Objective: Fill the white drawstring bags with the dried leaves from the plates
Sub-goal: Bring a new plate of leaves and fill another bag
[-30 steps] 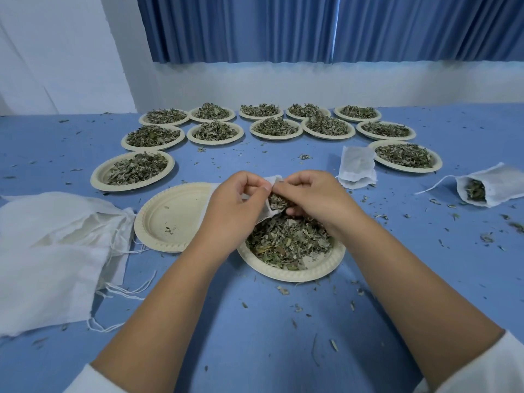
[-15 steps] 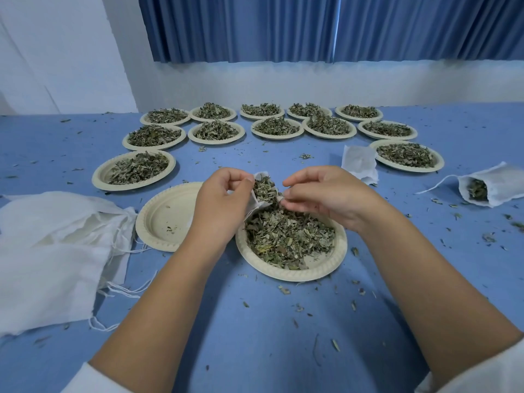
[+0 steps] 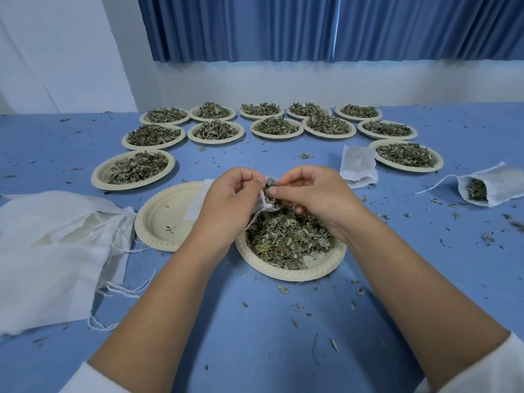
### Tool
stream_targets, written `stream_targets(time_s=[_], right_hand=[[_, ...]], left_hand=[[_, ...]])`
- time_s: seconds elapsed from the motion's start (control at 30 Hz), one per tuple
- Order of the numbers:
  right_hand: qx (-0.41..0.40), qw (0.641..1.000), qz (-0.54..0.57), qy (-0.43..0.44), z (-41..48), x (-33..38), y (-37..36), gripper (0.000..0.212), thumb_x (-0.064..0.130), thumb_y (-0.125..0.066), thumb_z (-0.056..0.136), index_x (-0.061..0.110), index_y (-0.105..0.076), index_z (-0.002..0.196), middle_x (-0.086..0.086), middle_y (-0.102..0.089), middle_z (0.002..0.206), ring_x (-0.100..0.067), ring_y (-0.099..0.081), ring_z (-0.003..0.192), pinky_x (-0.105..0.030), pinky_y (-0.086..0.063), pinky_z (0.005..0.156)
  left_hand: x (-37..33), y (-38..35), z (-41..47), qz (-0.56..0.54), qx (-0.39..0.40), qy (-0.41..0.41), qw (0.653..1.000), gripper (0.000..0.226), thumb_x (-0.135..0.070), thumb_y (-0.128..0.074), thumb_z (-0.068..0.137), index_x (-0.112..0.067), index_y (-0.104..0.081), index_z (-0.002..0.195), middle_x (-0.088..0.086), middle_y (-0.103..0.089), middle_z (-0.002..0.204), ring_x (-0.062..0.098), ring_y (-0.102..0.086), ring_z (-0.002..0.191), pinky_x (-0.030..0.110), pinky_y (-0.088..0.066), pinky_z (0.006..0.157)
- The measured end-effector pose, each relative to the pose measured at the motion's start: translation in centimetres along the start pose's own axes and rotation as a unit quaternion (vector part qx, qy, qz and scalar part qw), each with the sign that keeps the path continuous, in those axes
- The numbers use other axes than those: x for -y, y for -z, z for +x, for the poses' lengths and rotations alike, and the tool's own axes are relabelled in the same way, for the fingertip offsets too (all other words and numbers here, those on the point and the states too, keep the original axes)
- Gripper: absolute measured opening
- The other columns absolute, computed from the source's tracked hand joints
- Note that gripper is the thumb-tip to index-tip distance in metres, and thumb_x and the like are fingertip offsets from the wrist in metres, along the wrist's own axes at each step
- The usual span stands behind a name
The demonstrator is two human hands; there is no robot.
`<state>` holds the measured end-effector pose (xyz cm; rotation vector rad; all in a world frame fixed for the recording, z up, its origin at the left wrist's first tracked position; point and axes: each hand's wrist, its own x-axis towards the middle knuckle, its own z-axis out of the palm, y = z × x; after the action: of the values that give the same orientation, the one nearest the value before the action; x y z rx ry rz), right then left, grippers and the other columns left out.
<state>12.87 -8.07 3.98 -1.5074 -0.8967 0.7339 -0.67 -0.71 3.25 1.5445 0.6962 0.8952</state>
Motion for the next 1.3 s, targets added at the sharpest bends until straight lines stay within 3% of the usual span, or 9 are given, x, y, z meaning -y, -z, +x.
stream_targets(time_s=[0.1, 0.17, 0.3, 0.43, 0.77, 0.9, 1.1, 1.2, 1.3], right_hand=[[-0.029, 0.998, -0.030, -0.036, 0.4, -0.3, 0.1, 0.035, 0.025, -0.087, 0.069, 0.014, -0.066, 0.094, 0.004, -0.063, 0.077, -0.007, -0.057, 0.057, -0.021, -0.050, 0.056], [0.031, 0.995, 0.036, -0.086, 0.4, -0.2, 0.1, 0.040, 0.024, -0.083, 0.074, 0.010, -0.067, 0.108, -0.001, -0.070, 0.090, -0.008, -0.068, 0.071, -0.022, -0.056, 0.065], [0.137, 0.970, 0.168, -0.108, 0.3, -0.3, -0.2, 0.016, 0.008, -0.070, 0.086, 0.000, -0.071, 0.100, -0.011, -0.074, 0.098, -0.017, -0.073, 0.089, -0.026, -0.059, 0.068], [0.095, 0.978, 0.165, -0.090, 0.2, -0.4, -0.3, 0.002, 0.005, -0.068, 0.087, 0.005, -0.070, 0.088, -0.004, -0.076, 0.080, -0.013, -0.073, 0.077, -0.021, -0.057, 0.064], [-0.030, 0.999, -0.014, -0.017, 0.3, -1.0, -0.9, 0.016, 0.000, -0.072, 0.083, 0.010, -0.063, 0.075, 0.007, -0.062, 0.052, -0.002, -0.058, 0.045, -0.015, -0.046, 0.045], [-0.072, 0.995, -0.073, 0.012, 0.3, -1.2, -1.2, 0.014, 0.008, -0.073, 0.083, 0.012, -0.062, 0.075, 0.004, -0.061, 0.058, -0.007, -0.055, 0.046, -0.019, -0.046, 0.046], [0.043, 0.977, 0.186, -0.094, 0.3, 0.6, 0.2, 0.015, 0.012, -0.071, 0.087, 0.001, -0.070, 0.097, -0.006, -0.072, 0.083, -0.011, -0.068, 0.070, -0.020, -0.056, 0.065], [0.071, 0.976, 0.173, -0.114, 0.2, 0.8, 0.7, 0.025, 0.003, -0.068, 0.088, -0.005, -0.066, 0.111, -0.015, -0.070, 0.099, -0.017, -0.069, 0.082, -0.025, -0.058, 0.068], [0.125, 0.977, 0.124, -0.118, -0.1, 0.6, 0.3, 0.014, 0.003, -0.065, 0.090, -0.001, -0.068, 0.103, -0.014, -0.072, 0.099, -0.018, -0.072, 0.088, -0.026, -0.059, 0.071]], left_hand=[[-0.3, 0.0, -0.3, -0.009, 0.011, -0.007, 1.000, 0.010, -0.013, -0.055, 0.098, -0.014, -0.061, 0.090, -0.018, -0.046, 0.042, -0.001, -0.039, 0.034, 0.007, -0.030, 0.039], [-0.5, 0.0, -0.3, -0.022, 0.018, -0.008, 1.000, 0.012, -0.013, -0.053, 0.098, -0.014, -0.060, 0.088, -0.016, -0.044, 0.042, -0.001, -0.036, 0.033, 0.008, -0.029, 0.038], [-0.7, -0.1, -0.4, -0.023, 0.026, -0.011, 0.999, 0.014, -0.012, -0.054, 0.097, -0.015, -0.060, 0.086, -0.017, -0.045, 0.042, -0.001, -0.037, 0.033, 0.008, -0.029, 0.038], [-0.7, -0.1, -0.6, -0.014, 0.030, -0.025, 0.999, 0.012, -0.011, -0.058, 0.095, -0.016, -0.062, 0.085, -0.017, -0.047, 0.045, -0.001, -0.040, 0.036, 0.009, -0.031, 0.040], [-0.8, -0.4, -1.2, 0.040, 0.136, -0.029, 0.989, 0.008, -0.011, -0.057, 0.096, -0.008, -0.063, 0.091, -0.017, -0.052, 0.050, -0.003, -0.046, 0.042, 0.006, -0.035, 0.047], [-0.2, -0.7, -0.9, 0.064, 0.077, -0.037, 0.994, 0.007, -0.017, -0.061, 0.094, -0.015, -0.065, 0.089, -0.009, -0.058, 0.066, 0.007, -0.053, 0.060, 0.023, -0.047, 0.064], [0.1, 0.0, 0.0, 0.055, -0.048, -0.043, 0.996, 0.012, -0.021, -0.060, 0.094, -0.026, -0.063, 0.083, -0.009, -0.057, 0.070, 0.003, -0.046, 0.050, 0.017, -0.039, 0.050], [0.1, 0.2, 0.3, 0.030, -0.061, -0.028, 0.997, 0.012, -0.023, -0.059, 0.095, -0.024, -0.063, 0.085, -0.012, -0.056, 0.065, -0.002, -0.045, 0.045, 0.018, -0.035, 0.049], [0.0, 0.2, 0.1, 0.012, -0.024, -0.026, 0.999, 0.010, -0.021, -0.059, 0.095, -0.023, -0.063, 0.086, -0.016, -0.053, 0.058, -0.002, -0.043, 0.045, 0.015, -0.033, 0.047]])
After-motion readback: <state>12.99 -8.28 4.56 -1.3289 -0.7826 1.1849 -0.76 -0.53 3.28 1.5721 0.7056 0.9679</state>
